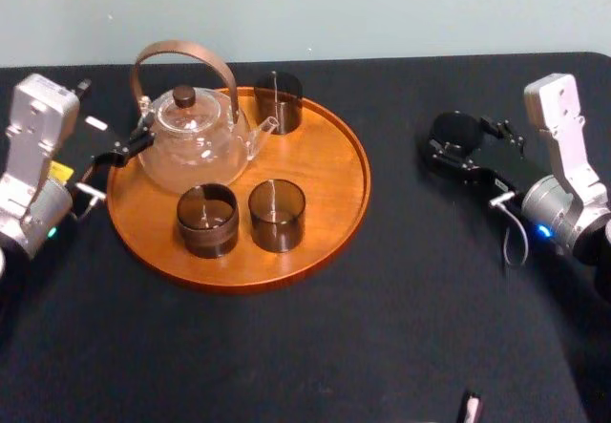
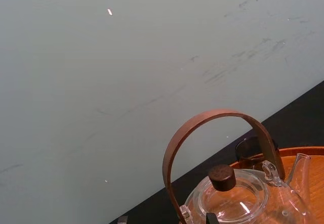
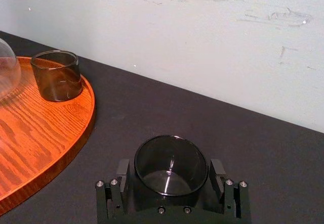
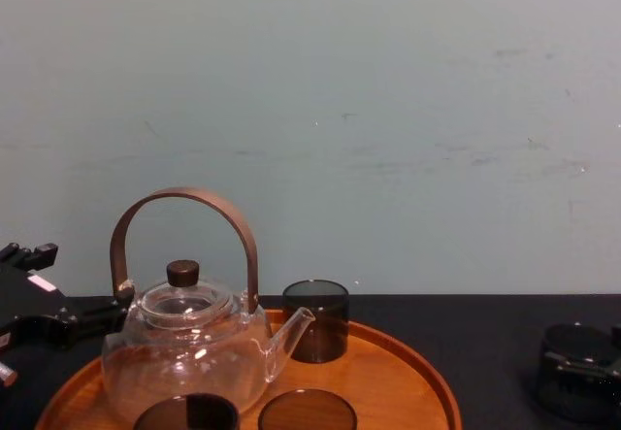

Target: Pick up the glass from the table and place it on the tray.

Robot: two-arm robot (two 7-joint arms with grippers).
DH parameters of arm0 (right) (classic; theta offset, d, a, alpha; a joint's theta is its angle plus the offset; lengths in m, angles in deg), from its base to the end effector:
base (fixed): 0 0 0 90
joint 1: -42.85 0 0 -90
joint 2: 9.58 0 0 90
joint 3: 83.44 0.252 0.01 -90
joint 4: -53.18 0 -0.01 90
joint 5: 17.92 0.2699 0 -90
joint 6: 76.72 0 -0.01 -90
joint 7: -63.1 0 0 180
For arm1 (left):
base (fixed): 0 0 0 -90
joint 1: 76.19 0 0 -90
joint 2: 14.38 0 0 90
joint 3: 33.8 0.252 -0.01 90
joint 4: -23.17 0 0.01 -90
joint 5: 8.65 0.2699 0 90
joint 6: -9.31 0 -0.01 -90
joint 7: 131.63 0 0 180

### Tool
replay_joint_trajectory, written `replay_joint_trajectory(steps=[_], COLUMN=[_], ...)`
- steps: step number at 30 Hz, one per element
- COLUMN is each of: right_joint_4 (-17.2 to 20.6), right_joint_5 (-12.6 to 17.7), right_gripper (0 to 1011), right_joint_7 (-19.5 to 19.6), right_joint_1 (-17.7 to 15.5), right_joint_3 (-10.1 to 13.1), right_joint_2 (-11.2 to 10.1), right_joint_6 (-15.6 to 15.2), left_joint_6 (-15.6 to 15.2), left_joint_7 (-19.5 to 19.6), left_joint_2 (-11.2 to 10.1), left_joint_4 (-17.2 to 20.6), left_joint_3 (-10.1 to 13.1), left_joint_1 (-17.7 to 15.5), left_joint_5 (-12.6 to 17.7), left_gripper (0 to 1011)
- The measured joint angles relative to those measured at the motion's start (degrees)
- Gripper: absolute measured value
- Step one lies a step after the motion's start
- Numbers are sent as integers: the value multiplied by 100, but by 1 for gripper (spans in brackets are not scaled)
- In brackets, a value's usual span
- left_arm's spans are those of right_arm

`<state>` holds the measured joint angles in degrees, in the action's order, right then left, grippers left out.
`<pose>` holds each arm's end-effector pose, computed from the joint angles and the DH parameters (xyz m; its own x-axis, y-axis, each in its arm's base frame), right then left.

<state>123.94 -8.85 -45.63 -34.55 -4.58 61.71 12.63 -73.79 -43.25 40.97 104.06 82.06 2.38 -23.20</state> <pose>0.3362 -0.0639 -0.2854 0.4092 -0.9025 0.1340 0.8995 0.3743 -0.2256 0.3151 0.0714 -0.2642 0.2922 0.8803 0.3738 -0.9553 0.2871 0.0705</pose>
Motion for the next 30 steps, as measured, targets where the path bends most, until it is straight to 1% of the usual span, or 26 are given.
replay_joint_trajectory(steps=[8,14,27,29,30], right_joint_4=[-275,-511,-468,-465,-462], right_joint_5=[-2,16,15,15,15], right_gripper=[1002,1002,1003,992,967], right_joint_7=[-7,-52,-44,-44,-43], right_joint_1=[194,330,304,302,300], right_joint_3=[-43,-67,-60,-59,-58], right_joint_2=[53,96,88,87,86], right_joint_6=[4,78,68,66,63], left_joint_6=[0,0,0,0,0], left_joint_7=[0,0,0,0,0], left_joint_2=[0,0,0,0,0], left_joint_4=[0,0,0,0,0], left_joint_3=[0,0,0,0,0], left_joint_1=[0,0,0,0,0], left_joint_5=[0,0,0,0,0], left_gripper=[1001,1001,1001,1001,1001])
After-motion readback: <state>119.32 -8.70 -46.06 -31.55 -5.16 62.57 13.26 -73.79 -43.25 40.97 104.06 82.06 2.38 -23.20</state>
